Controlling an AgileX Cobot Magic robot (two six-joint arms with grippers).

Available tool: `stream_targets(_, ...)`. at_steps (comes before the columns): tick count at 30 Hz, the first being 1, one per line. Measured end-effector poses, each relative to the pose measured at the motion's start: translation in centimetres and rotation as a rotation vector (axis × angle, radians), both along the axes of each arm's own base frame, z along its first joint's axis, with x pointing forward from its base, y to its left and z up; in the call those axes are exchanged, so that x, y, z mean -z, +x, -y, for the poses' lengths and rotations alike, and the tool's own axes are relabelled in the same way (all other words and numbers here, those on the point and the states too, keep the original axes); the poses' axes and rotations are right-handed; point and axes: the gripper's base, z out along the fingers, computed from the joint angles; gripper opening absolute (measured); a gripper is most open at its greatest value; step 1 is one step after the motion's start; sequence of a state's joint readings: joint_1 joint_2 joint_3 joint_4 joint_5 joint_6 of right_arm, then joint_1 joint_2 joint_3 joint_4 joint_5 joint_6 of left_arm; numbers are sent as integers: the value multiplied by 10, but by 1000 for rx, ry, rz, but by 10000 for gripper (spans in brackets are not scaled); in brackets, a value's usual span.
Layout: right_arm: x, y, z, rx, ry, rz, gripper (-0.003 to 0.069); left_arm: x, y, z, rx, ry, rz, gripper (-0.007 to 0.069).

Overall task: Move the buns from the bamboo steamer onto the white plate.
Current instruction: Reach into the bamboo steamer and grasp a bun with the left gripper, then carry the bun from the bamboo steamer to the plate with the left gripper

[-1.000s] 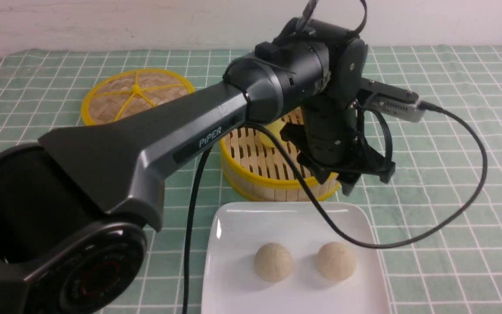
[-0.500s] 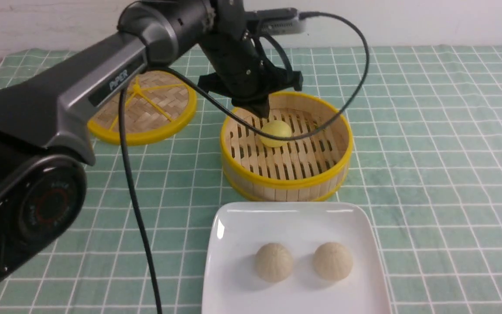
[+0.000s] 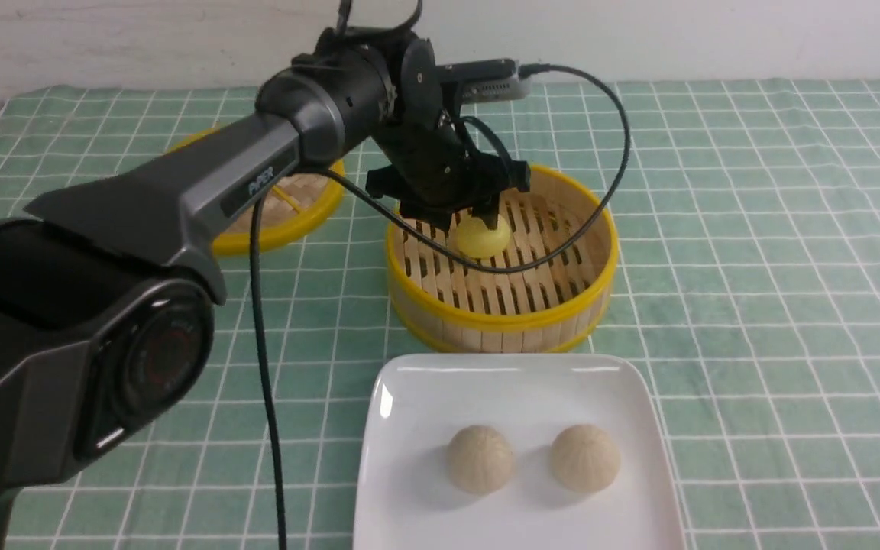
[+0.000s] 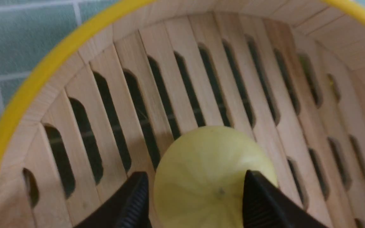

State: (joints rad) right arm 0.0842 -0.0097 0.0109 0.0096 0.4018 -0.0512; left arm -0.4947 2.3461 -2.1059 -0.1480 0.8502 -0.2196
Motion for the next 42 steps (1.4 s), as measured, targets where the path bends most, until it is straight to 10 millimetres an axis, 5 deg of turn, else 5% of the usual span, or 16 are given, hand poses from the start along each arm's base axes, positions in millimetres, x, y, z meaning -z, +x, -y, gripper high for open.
stream_targets(4, 0, 0, 0, 0, 0, 0, 240, 8, -1, 2, -4, -16, -40, 128)
stream_targets(7, 0, 0, 0, 0, -1, 0, 240, -3, -5, 3, 24, -27, -57, 39)
stream_targets(12, 0, 0, 0, 0, -1, 0, 240, -54, -26, -4, 159, 8, -50, 21)
stream_targets(17, 0, 0, 0, 0, -1, 0, 240, -150, -71, -26, 284, 19, 54, 22)
stream_targets(21, 0, 0, 0, 0, -1, 0, 240, -180, -99, -33, 319, -27, 74, 22)
stream_targets(24, 0, 0, 0, 0, -1, 0, 240, -161, -113, -24, 359, -39, -17, 22)
stream_targets(32, 0, 0, 0, 0, -1, 0, 240, -41, -142, 25, 485, 81, -240, 22)
stream_targets(42, 0, 0, 0, 0, -1, 0, 240, 12, -129, 34, 402, 118, -297, 51)
